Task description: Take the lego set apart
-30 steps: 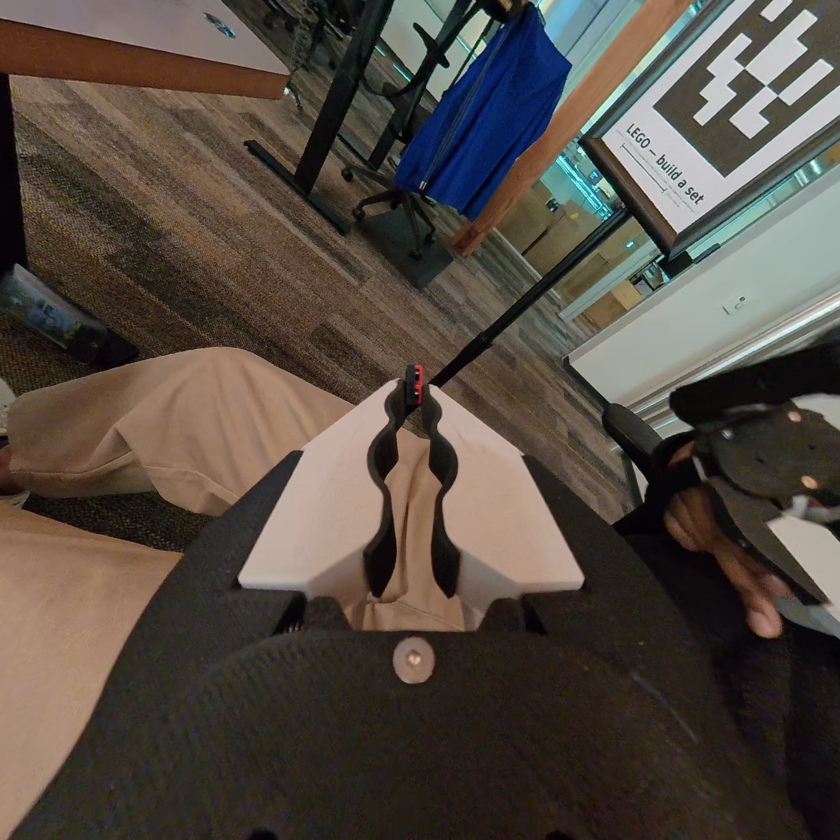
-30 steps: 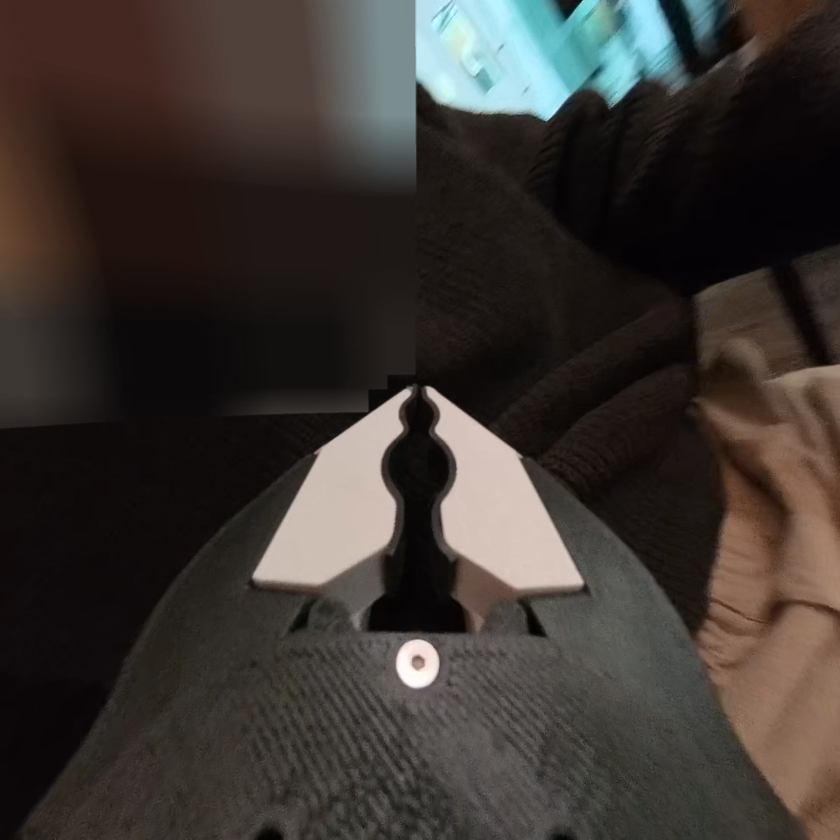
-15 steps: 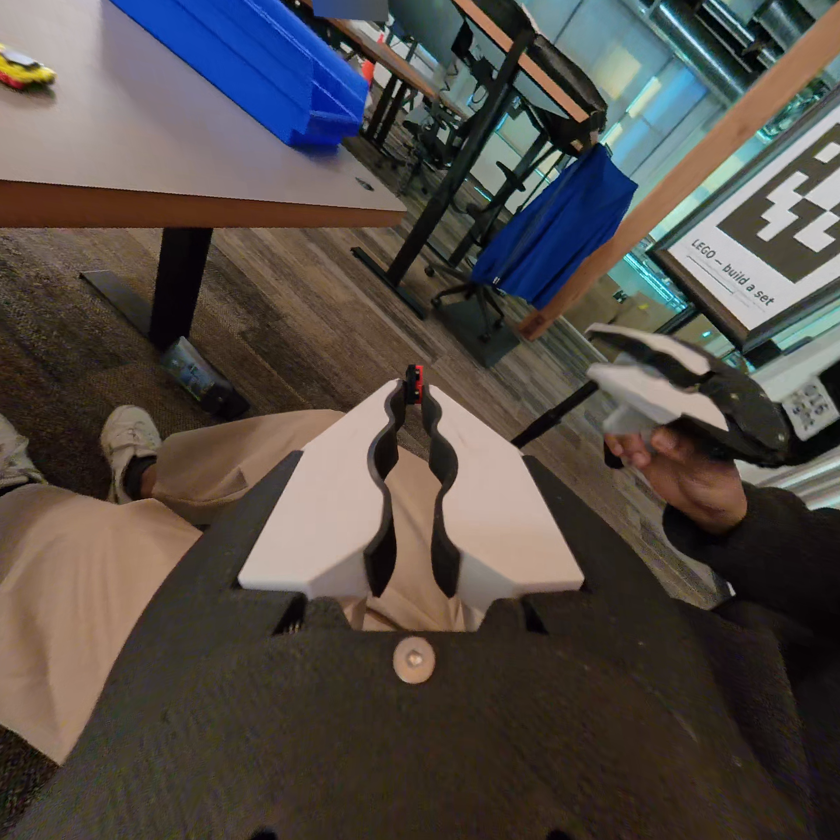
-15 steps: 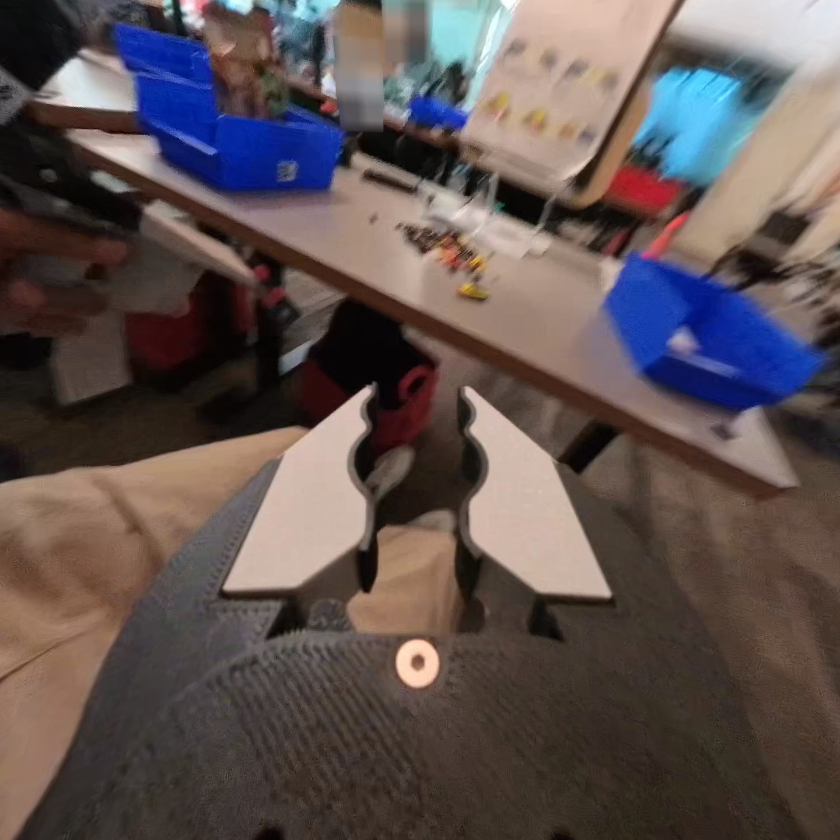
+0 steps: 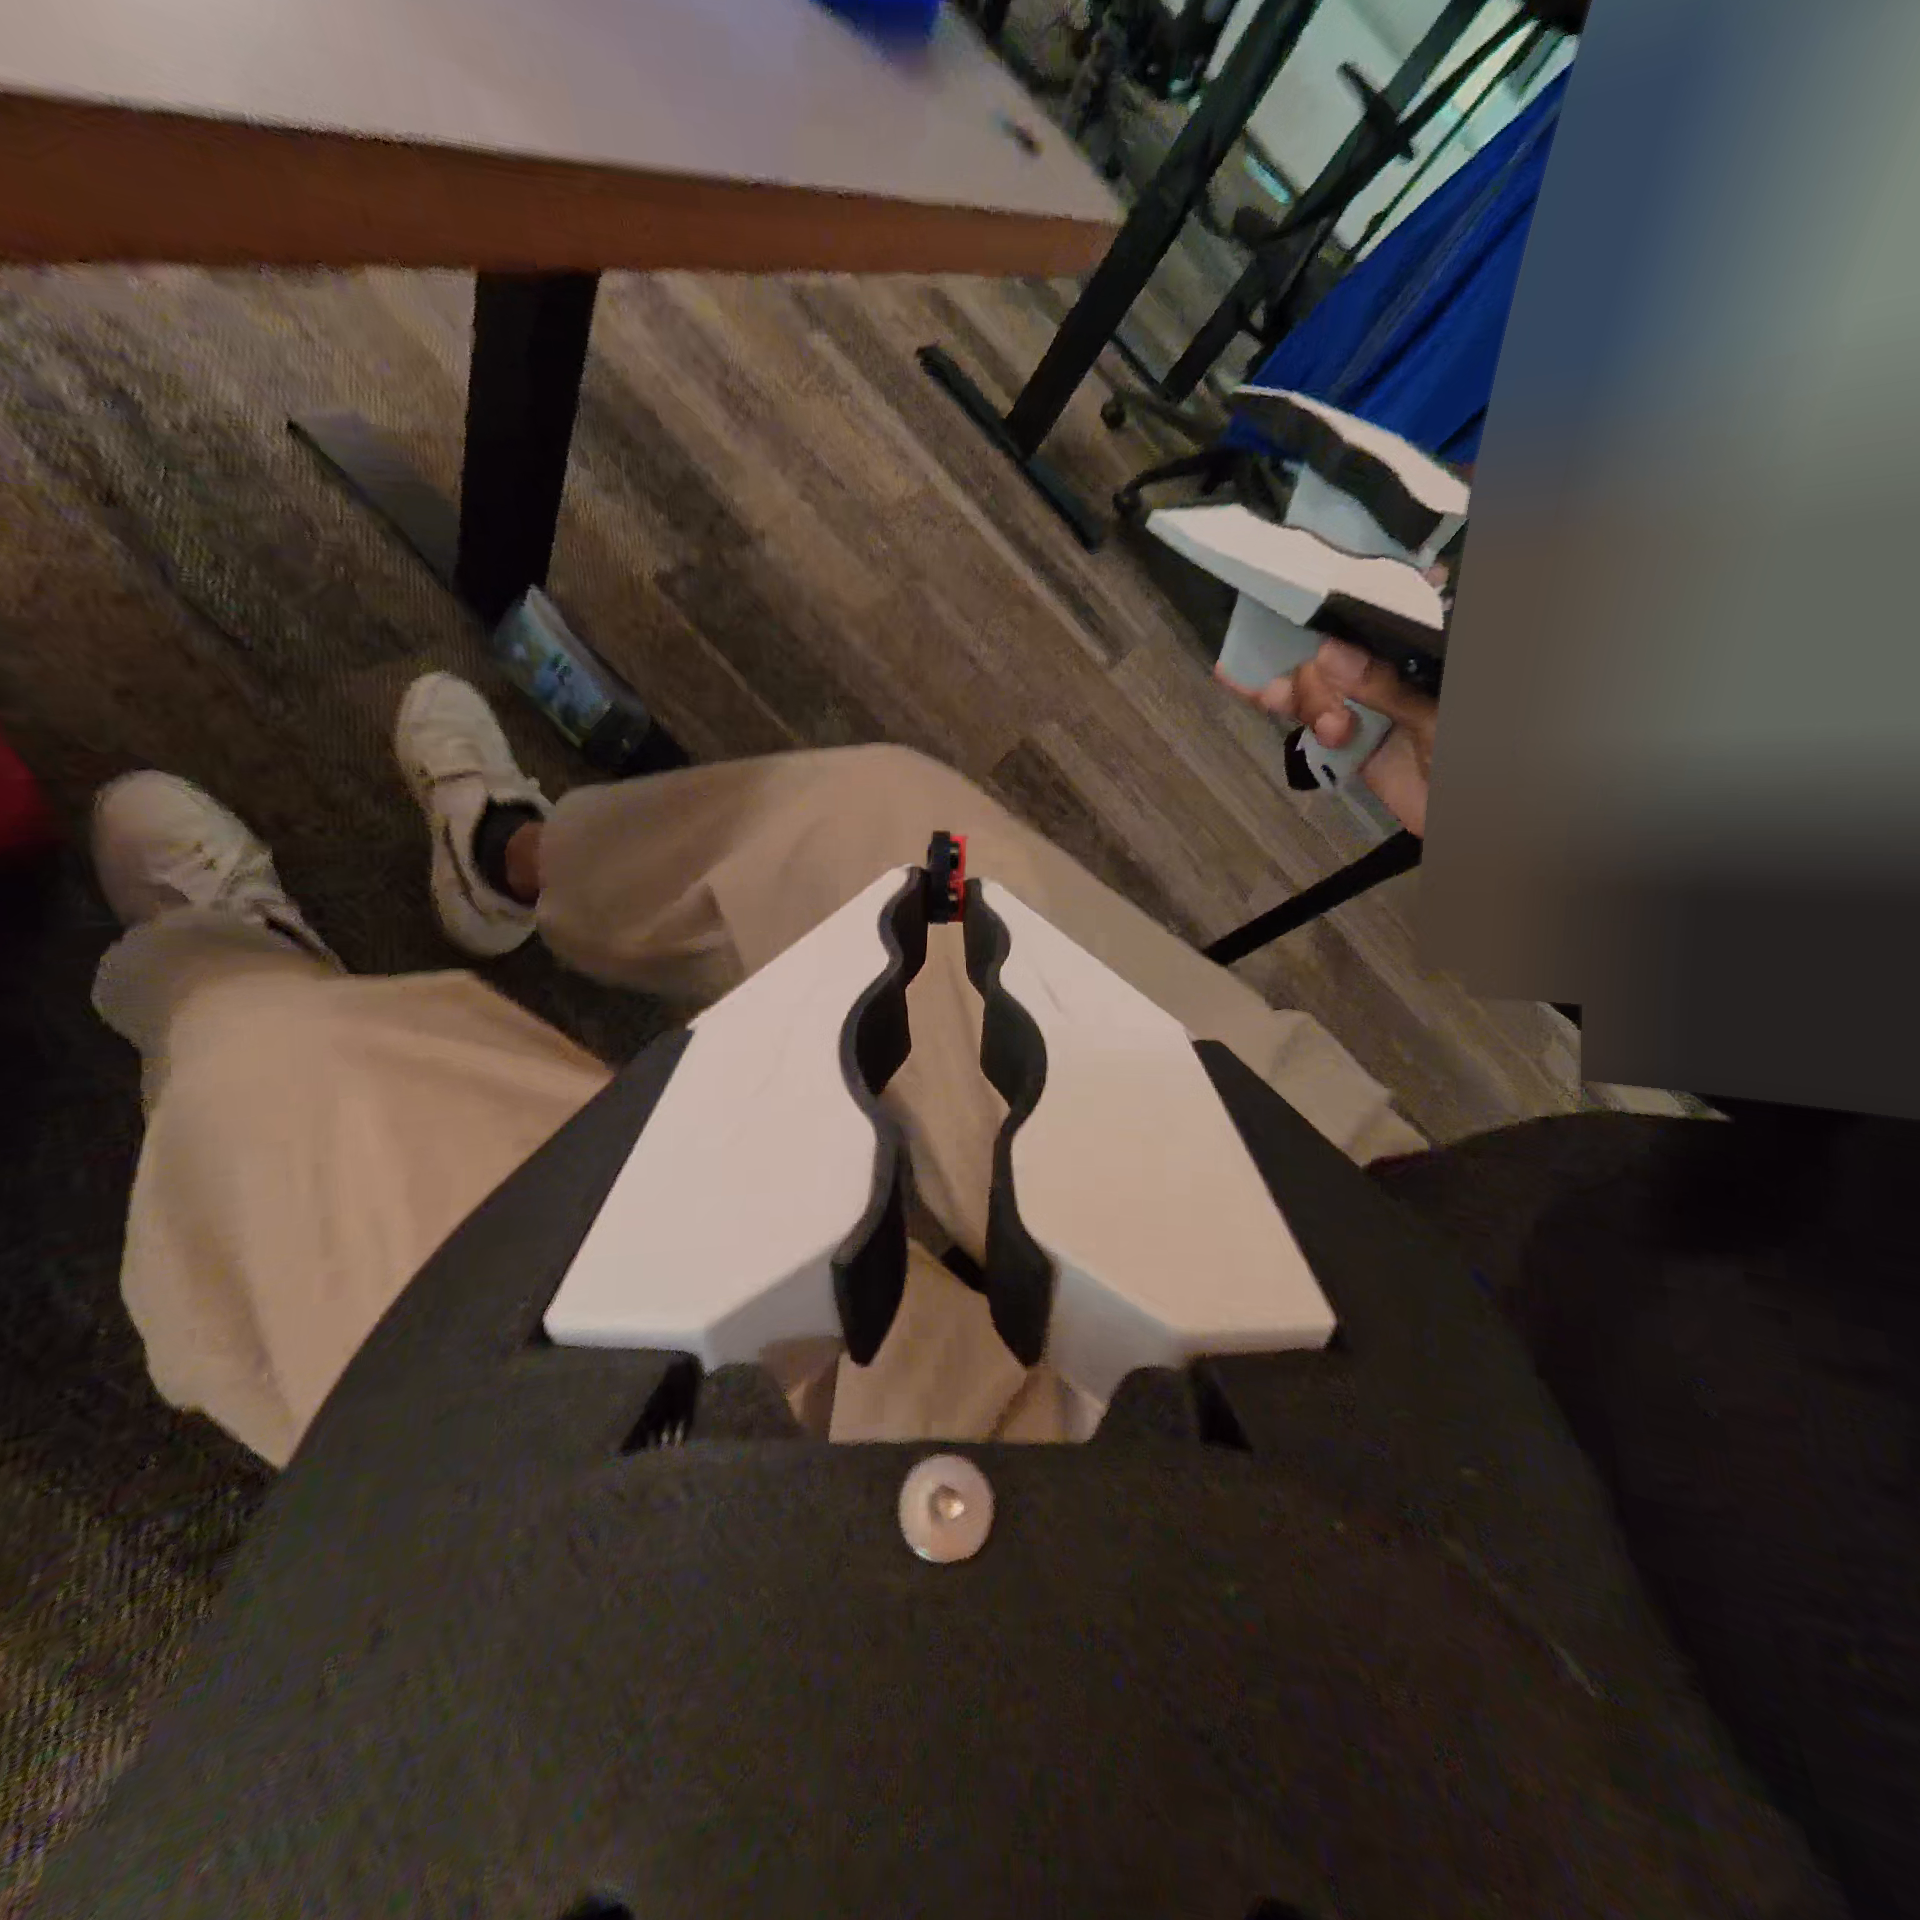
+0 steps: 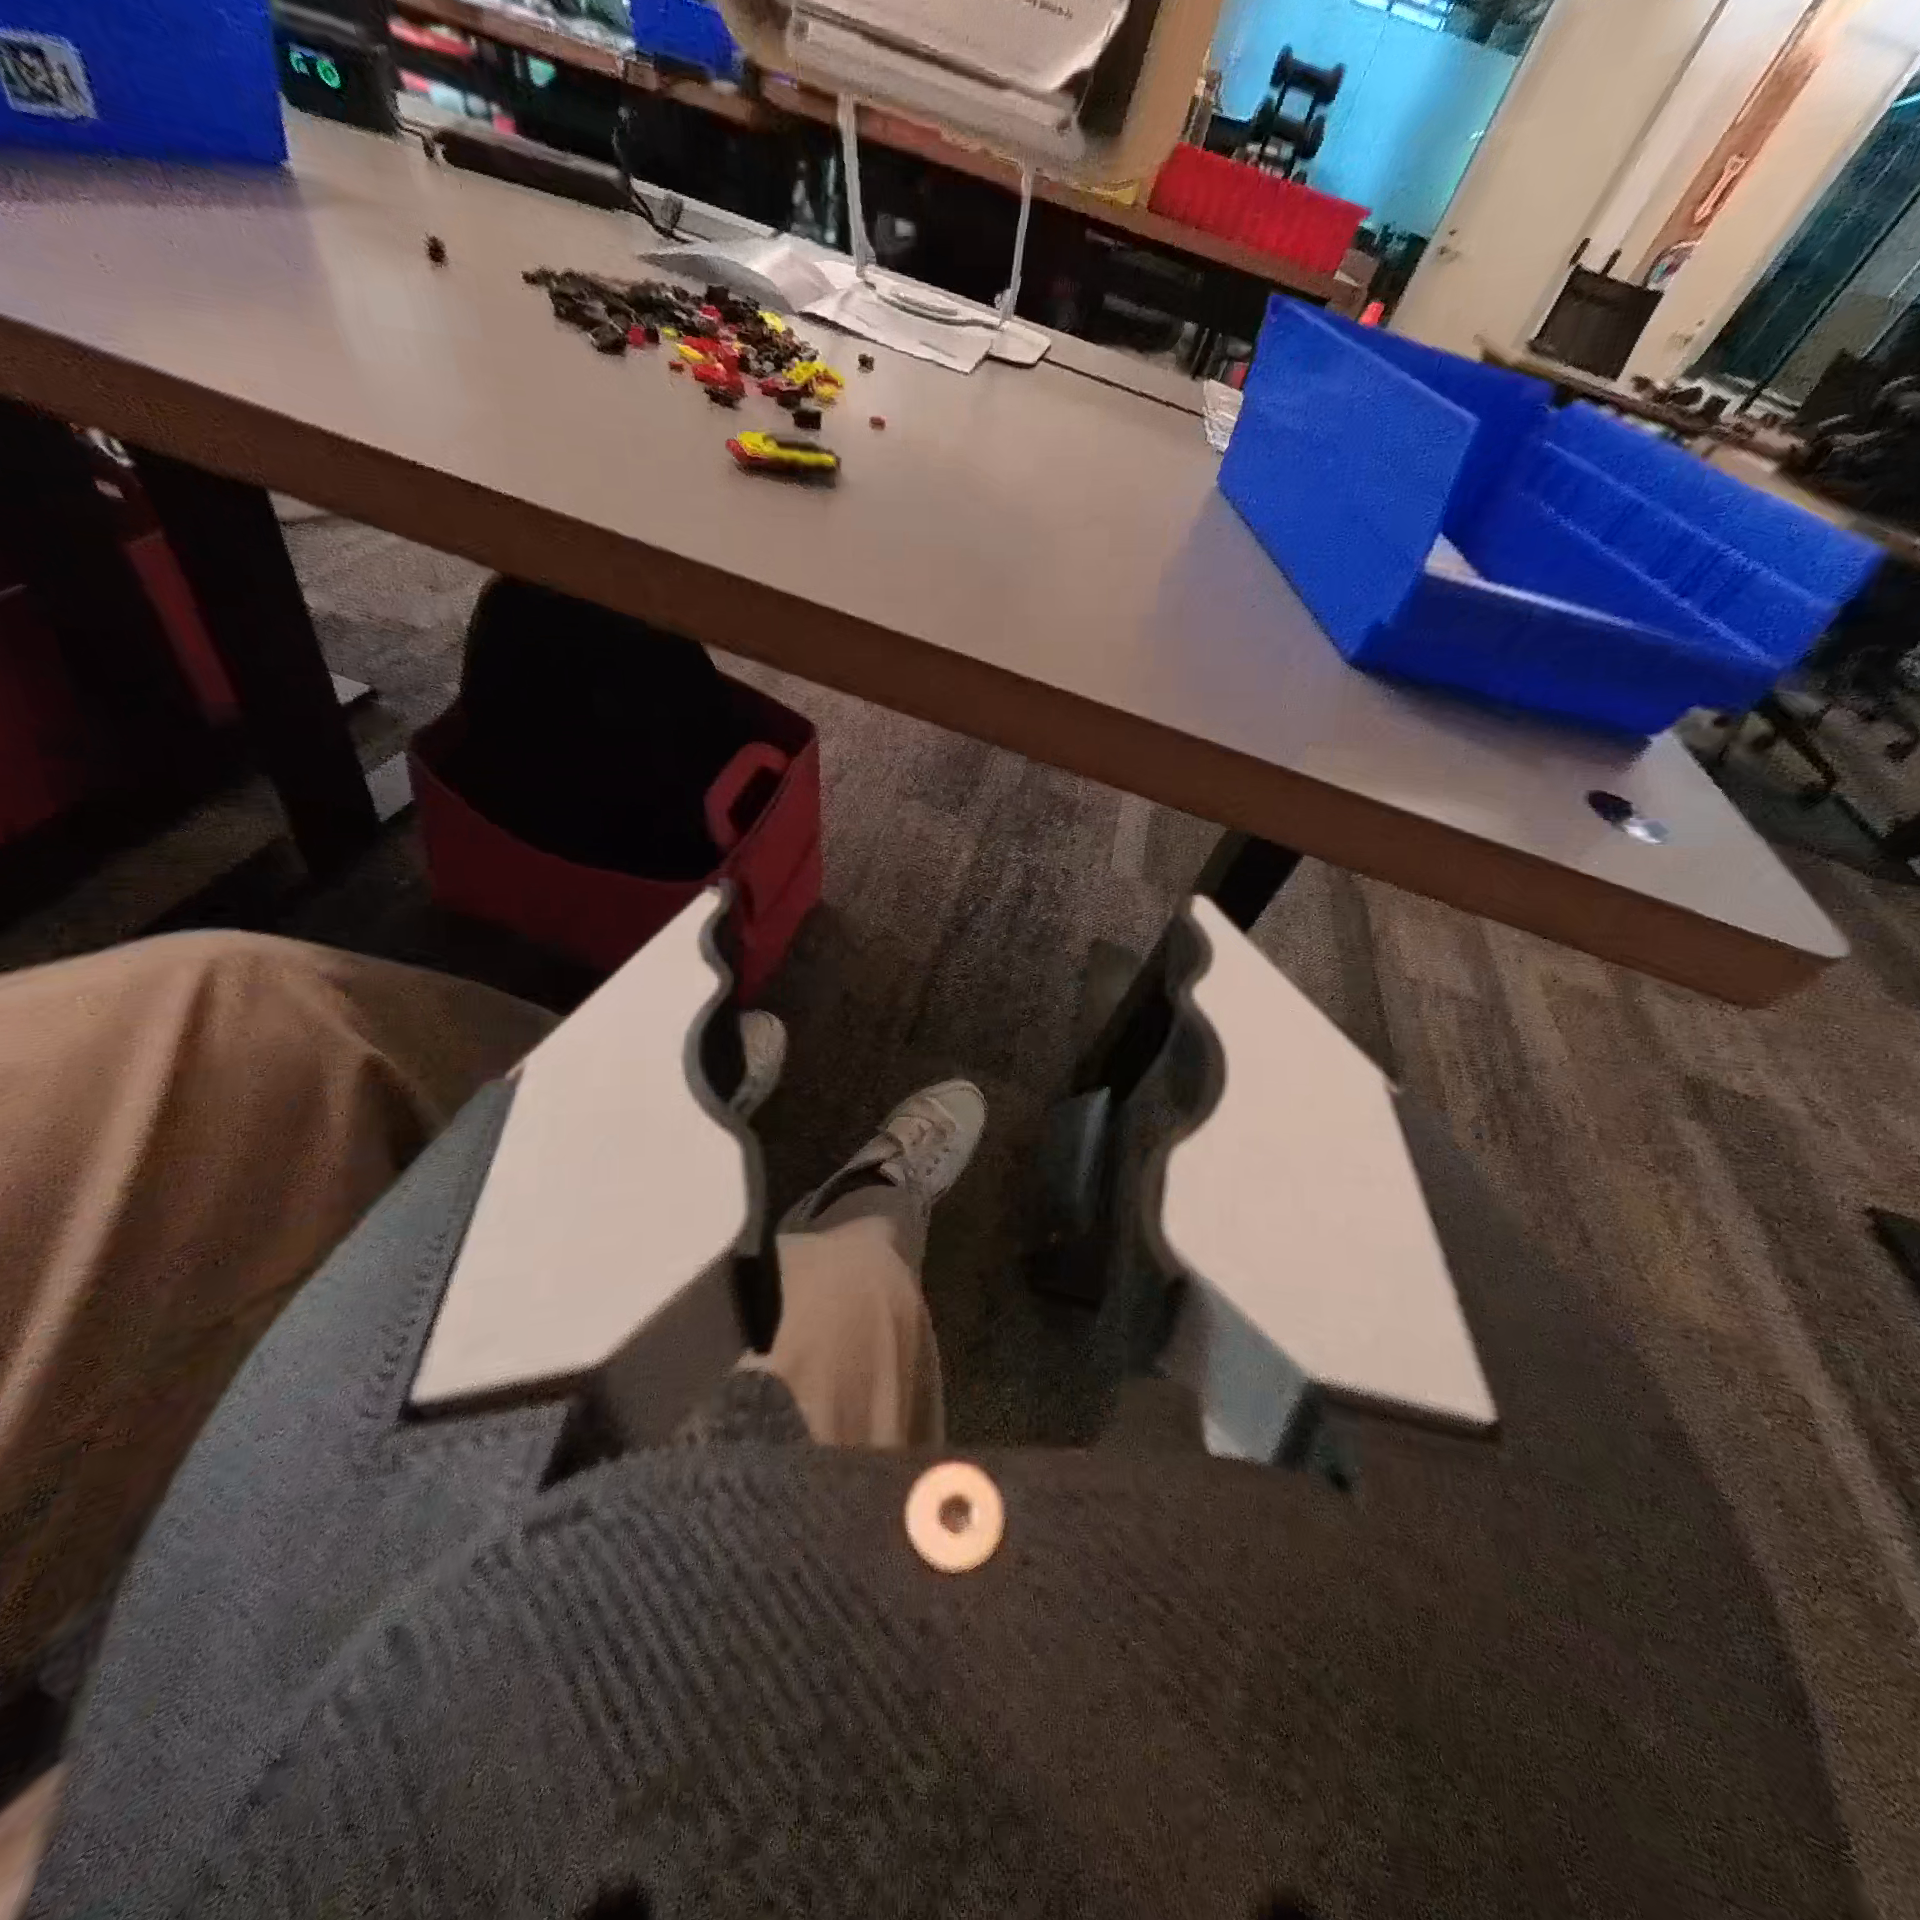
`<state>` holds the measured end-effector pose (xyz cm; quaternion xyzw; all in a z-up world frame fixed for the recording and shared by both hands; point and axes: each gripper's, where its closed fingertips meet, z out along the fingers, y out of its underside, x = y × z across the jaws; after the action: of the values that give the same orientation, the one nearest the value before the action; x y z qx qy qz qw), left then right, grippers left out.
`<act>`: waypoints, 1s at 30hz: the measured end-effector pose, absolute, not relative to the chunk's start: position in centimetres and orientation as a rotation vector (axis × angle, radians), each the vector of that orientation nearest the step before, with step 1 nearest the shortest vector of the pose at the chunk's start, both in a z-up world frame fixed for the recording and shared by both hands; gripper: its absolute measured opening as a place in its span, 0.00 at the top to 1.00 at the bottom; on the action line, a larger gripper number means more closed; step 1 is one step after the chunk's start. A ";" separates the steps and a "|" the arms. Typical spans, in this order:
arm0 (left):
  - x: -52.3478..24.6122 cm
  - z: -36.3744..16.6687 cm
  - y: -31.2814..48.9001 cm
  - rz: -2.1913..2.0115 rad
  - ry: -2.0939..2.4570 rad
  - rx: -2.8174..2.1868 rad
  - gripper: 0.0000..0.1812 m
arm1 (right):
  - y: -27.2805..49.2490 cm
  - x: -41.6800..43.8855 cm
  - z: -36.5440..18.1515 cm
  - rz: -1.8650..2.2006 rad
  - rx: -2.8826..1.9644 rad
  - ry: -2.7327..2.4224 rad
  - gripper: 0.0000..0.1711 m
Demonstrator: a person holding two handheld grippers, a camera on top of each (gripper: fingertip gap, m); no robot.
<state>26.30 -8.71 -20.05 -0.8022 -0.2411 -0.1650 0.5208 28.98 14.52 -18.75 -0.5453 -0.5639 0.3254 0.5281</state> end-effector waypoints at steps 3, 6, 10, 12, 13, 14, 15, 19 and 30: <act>24.2 -23.0 -8.8 -0.367 -0.658 -1.999 0.98 | 15.5 26.2 -21.5 0.919 -1.399 -1.302 0.54; 21.0 -23.6 -8.4 -0.319 -0.699 -2.023 0.98 | 15.4 22.0 -22.4 1.224 -1.572 -1.236 0.53; 14.7 -18.8 -6.3 -0.149 -0.628 -1.900 0.98 | 12.3 16.6 -18.5 1.382 -1.495 -1.451 0.64; 12.1 -15.4 -4.7 -0.066 -0.562 -1.808 0.98 | 9.9 13.9 -14.4 1.539 -1.536 -1.519 0.86; 11.2 -13.8 -4.0 -0.028 -0.523 -1.766 0.98 | 9.4 12.5 -13.2 1.531 -1.599 -1.571 0.99; 10.5 -12.4 -3.2 0.000 -0.485 -1.734 0.98 | 9.3 11.1 -12.2 1.487 -1.679 -1.596 0.99; 10.0 -11.5 -2.4 0.011 -0.453 -1.716 0.98 | 8.9 9.8 -11.2 1.477 -1.712 -1.639 0.98; 9.2 -11.1 0.5 -0.065 -0.387 -1.731 0.98 | 9.4 6.0 -10.0 1.400 -1.685 -1.691 0.93; 4.7 -18.2 2.1 -0.752 -0.964 -1.562 0.98 | 7.4 6.6 -14.1 1.629 -1.114 -1.824 0.83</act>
<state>4.74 2.12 -18.15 -0.6591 -0.4069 -0.3174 0.5471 6.60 7.43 -14.11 -0.4037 -0.6614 0.5907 0.2250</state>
